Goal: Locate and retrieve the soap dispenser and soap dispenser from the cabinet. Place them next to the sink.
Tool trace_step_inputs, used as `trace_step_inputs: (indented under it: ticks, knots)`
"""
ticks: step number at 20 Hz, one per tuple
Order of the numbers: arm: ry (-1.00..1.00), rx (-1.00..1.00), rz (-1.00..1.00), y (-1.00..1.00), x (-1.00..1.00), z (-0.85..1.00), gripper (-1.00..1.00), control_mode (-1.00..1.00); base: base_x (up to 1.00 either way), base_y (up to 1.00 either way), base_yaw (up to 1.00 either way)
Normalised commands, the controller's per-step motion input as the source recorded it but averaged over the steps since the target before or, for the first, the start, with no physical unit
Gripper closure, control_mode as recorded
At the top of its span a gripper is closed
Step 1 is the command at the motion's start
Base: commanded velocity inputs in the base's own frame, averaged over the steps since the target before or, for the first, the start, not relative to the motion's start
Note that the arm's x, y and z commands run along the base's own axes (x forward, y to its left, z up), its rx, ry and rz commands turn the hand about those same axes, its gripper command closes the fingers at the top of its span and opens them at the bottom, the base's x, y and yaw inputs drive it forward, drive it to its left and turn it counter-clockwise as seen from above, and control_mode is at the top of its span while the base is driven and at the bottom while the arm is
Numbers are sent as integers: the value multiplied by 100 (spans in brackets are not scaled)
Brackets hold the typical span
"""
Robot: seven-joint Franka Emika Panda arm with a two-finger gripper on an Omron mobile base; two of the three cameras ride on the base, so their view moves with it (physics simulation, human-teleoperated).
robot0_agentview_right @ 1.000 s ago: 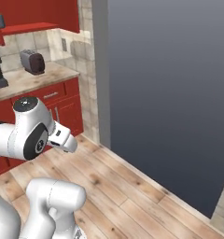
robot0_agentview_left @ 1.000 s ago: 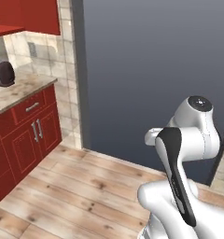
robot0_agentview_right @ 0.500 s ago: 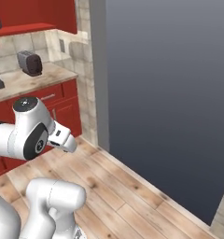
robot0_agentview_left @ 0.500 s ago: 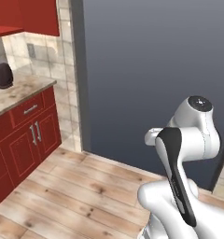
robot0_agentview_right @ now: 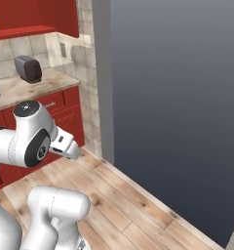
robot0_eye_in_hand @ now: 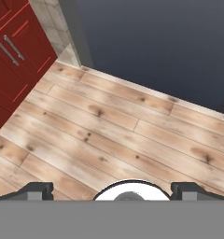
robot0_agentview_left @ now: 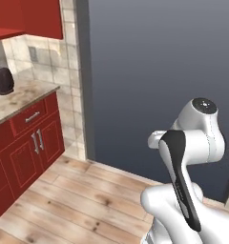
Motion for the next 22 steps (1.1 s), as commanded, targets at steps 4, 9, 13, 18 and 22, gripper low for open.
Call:
trace_step_inputs:
  ticks: [4, 9, 13, 18, 22]
  knots:
    - [0, 0, 0, 0, 0, 0, -100, 100, 53, 18, 0]
    - [0, 0, 0, 0, 0, 0, -100, 100, 52, 20, 0]
    - [0, 0, 0, 0, 0, 0, -100, 100, 53, 19, 0]
    - [0, 0, 0, 0, 0, 0, -100, 100, 57, 21, 0]
    - [0, 0, 0, 0, 0, 0, -100, 100, 50, 6, 1]
